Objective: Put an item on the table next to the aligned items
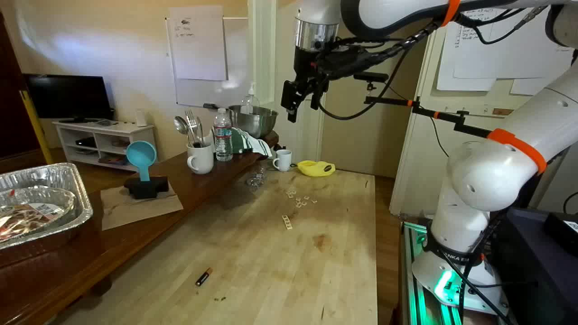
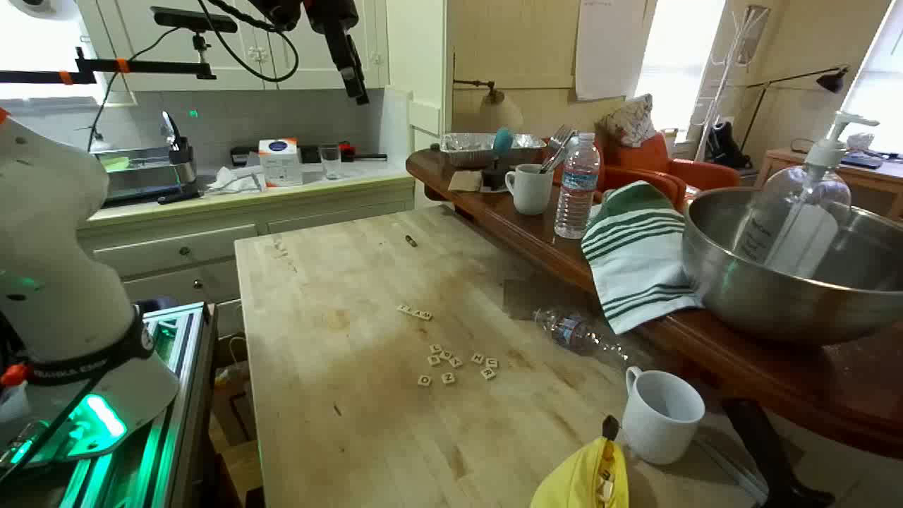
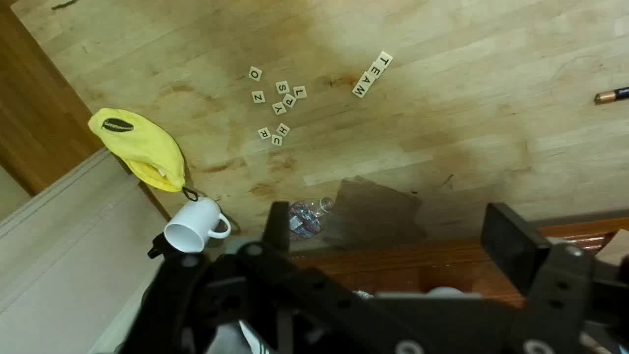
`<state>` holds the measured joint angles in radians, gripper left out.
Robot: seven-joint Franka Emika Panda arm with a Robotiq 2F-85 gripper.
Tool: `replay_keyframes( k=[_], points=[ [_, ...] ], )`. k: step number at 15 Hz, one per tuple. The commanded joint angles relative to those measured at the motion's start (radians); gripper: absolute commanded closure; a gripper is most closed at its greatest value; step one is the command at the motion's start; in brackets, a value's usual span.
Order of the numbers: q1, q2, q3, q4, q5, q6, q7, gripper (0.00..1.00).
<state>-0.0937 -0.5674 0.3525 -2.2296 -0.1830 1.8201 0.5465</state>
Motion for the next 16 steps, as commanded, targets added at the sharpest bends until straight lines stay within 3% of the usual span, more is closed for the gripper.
replay_keyframes(
  k=[1,9,12,16],
  points=[
    [0.037,0.008,-0.027,0.003,-0.018,-0.006,0.016,0.0],
    [0.015,0.028,-0.033,-0.006,-0.037,-0.006,0.044,0.0],
    [-0.006,0.046,-0.081,-0.052,-0.055,0.013,0.075,0.0],
    [-0.002,0.069,-0.195,-0.145,-0.011,0.068,0.028,0.0]
  ],
)
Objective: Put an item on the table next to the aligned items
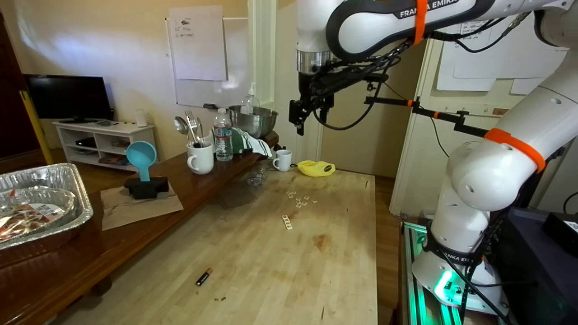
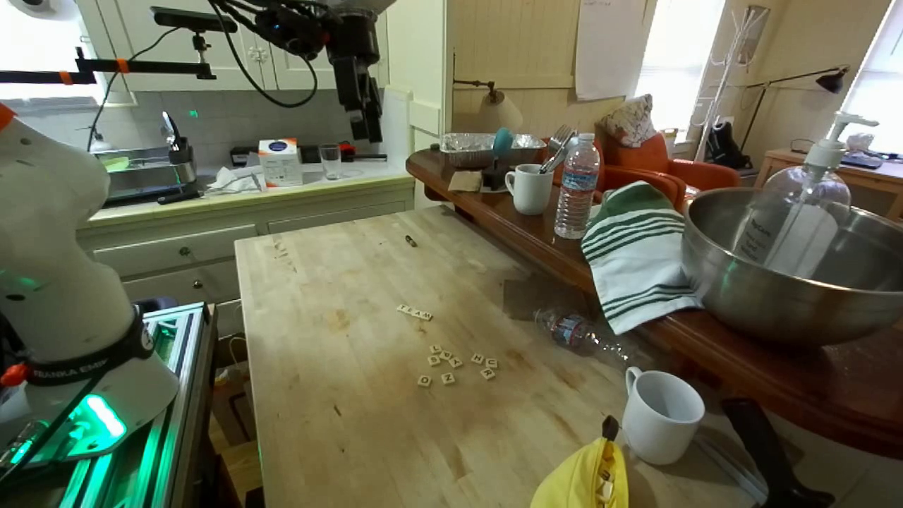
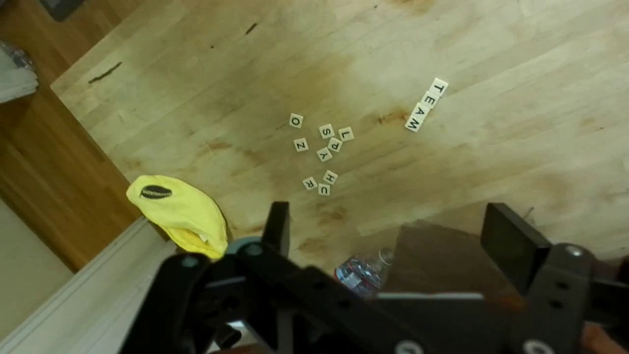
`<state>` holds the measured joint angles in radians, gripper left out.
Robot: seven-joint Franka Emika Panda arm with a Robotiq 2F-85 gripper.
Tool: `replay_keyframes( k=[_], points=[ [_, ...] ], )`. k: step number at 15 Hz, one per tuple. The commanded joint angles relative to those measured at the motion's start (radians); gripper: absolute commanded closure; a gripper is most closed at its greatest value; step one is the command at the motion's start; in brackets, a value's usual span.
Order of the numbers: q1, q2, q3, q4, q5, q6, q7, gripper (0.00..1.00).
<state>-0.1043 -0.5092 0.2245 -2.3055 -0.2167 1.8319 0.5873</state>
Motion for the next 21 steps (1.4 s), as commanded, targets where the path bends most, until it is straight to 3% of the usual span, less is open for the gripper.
replay_keyframes(
  k=[1,6,10,13,14,15,21],
  points=[
    [0.011,0.016,-0.097,-0.097,0.039,0.077,-0.039,0.0],
    [-0.006,0.062,-0.209,-0.203,0.091,0.22,-0.16,0.0],
    [0.02,0.11,-0.306,-0.246,0.169,0.305,-0.435,0.0],
    [0.035,0.148,-0.355,-0.249,0.237,0.294,-0.632,0.0],
    [0.033,0.163,-0.357,-0.242,0.246,0.277,-0.654,0.0],
    [0.008,0.135,-0.328,-0.242,0.206,0.28,-0.579,0.0],
    [0.014,0.161,-0.338,-0.242,0.224,0.28,-0.635,0.0]
  ],
)
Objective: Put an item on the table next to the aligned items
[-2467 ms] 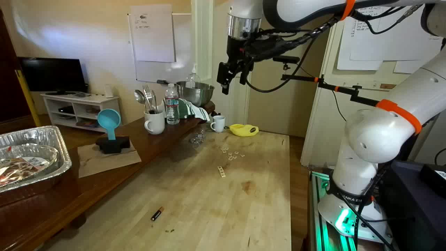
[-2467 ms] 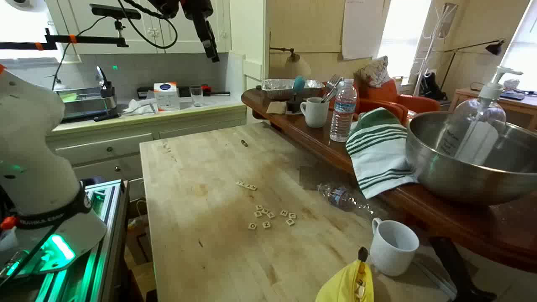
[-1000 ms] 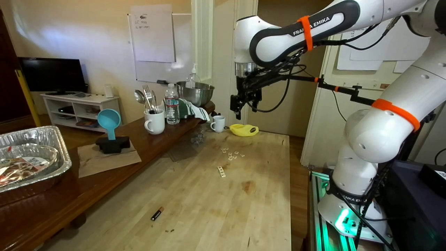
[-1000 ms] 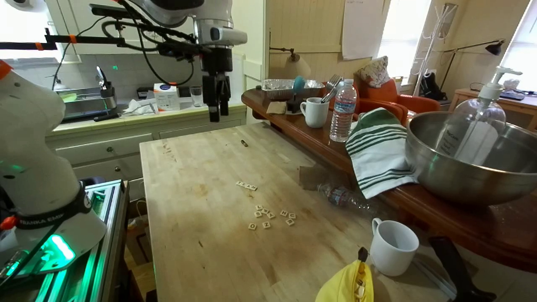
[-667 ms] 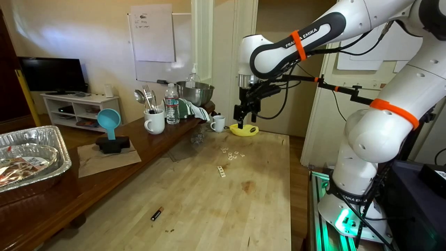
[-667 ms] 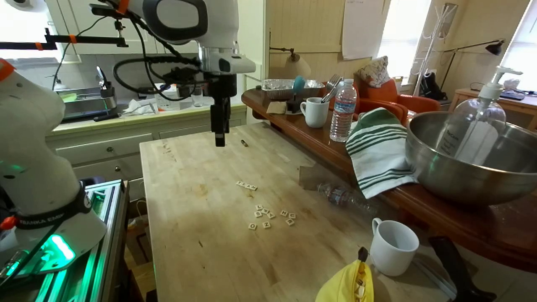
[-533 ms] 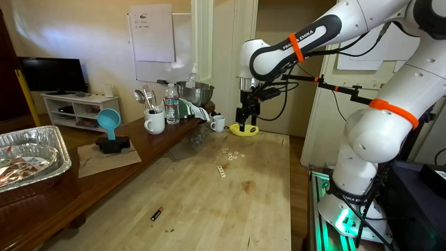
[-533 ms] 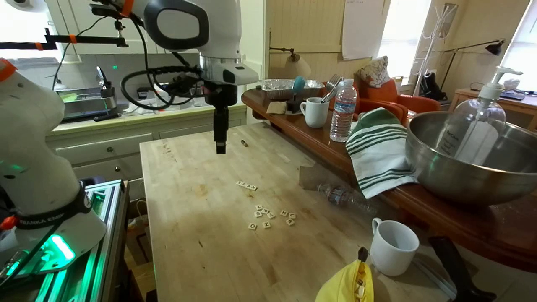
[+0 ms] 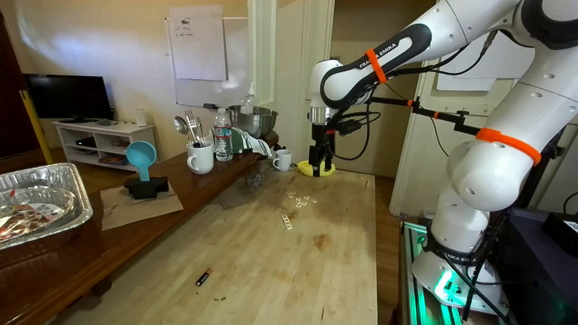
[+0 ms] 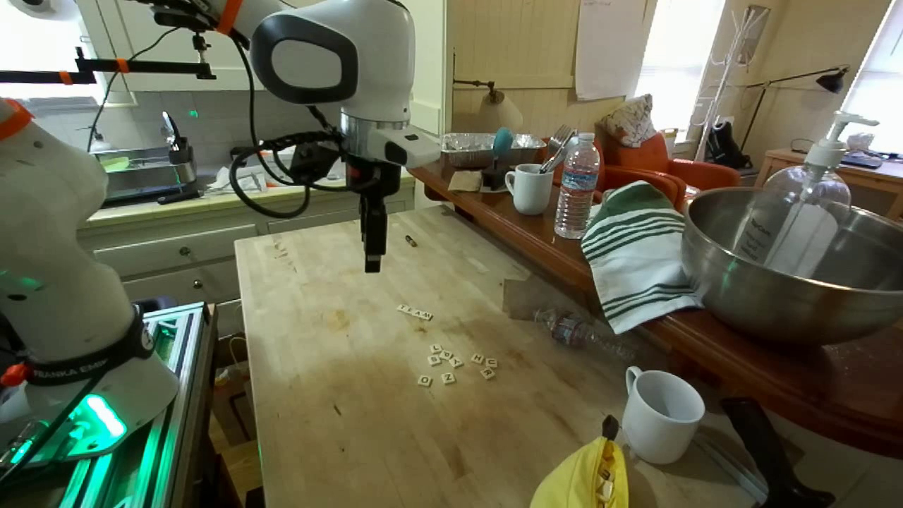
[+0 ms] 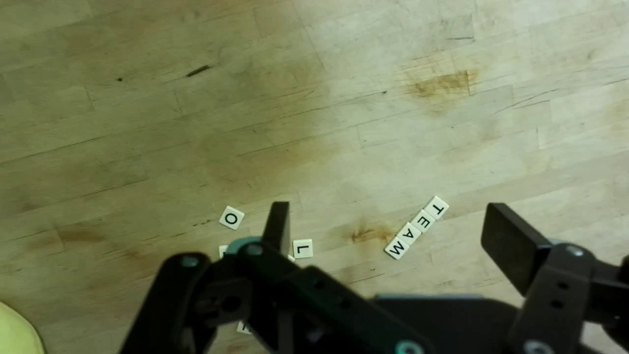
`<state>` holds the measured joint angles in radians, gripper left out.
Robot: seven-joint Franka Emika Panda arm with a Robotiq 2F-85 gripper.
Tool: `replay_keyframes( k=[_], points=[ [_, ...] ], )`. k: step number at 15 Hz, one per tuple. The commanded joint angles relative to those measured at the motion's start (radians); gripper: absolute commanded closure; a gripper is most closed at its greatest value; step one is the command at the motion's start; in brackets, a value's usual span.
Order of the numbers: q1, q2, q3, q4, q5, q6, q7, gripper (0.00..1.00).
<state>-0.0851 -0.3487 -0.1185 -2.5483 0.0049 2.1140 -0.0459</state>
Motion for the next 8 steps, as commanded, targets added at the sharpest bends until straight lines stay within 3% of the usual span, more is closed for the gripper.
replay_keyframes(
  k=[1,4,8],
  points=[
    [-0.005,0.0,0.005,0.001,0.002,-0.002,-0.002,0.0],
    [-0.019,0.017,0.03,-0.038,-0.084,0.069,0.024,0.0],
    [-0.013,0.078,0.016,-0.095,-0.142,0.251,-0.047,0.0]
  ],
)
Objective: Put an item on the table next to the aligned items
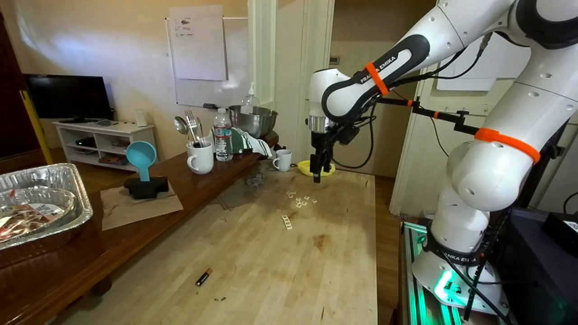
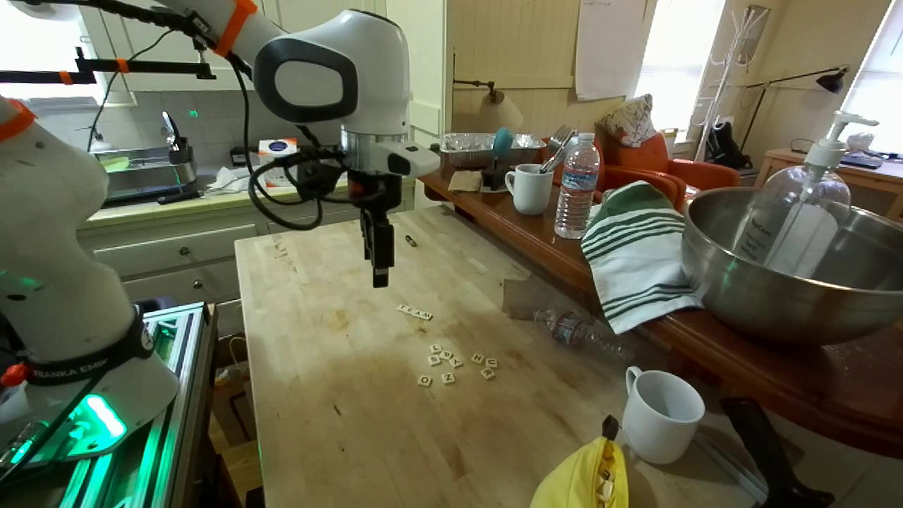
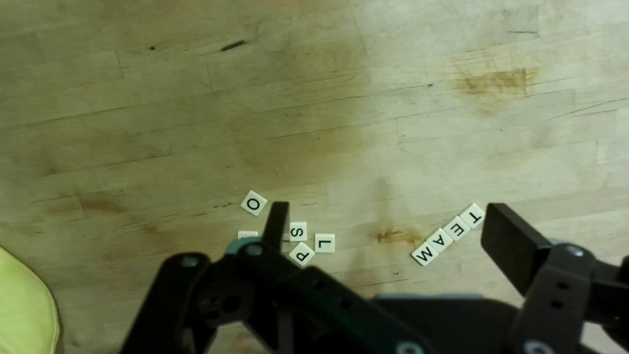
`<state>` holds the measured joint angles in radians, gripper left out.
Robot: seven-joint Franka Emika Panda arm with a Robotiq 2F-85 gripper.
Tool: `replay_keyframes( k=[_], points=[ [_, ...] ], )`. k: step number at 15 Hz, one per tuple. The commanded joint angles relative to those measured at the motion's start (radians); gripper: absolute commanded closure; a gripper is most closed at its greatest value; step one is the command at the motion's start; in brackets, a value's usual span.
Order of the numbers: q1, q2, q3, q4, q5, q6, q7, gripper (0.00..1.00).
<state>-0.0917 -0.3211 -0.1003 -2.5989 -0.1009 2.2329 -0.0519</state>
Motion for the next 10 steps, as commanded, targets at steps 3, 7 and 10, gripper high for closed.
replay_keyframes(
  k=[3,7,10],
  points=[
    [0.008,0.114,-0.028,-0.076,0.005,0.288,-0.121,0.0],
    [0.008,0.216,-0.046,-0.063,0.077,0.401,-0.181,0.0],
    [-0.004,0.202,-0.033,-0.068,0.061,0.372,-0.151,0.0]
  ],
)
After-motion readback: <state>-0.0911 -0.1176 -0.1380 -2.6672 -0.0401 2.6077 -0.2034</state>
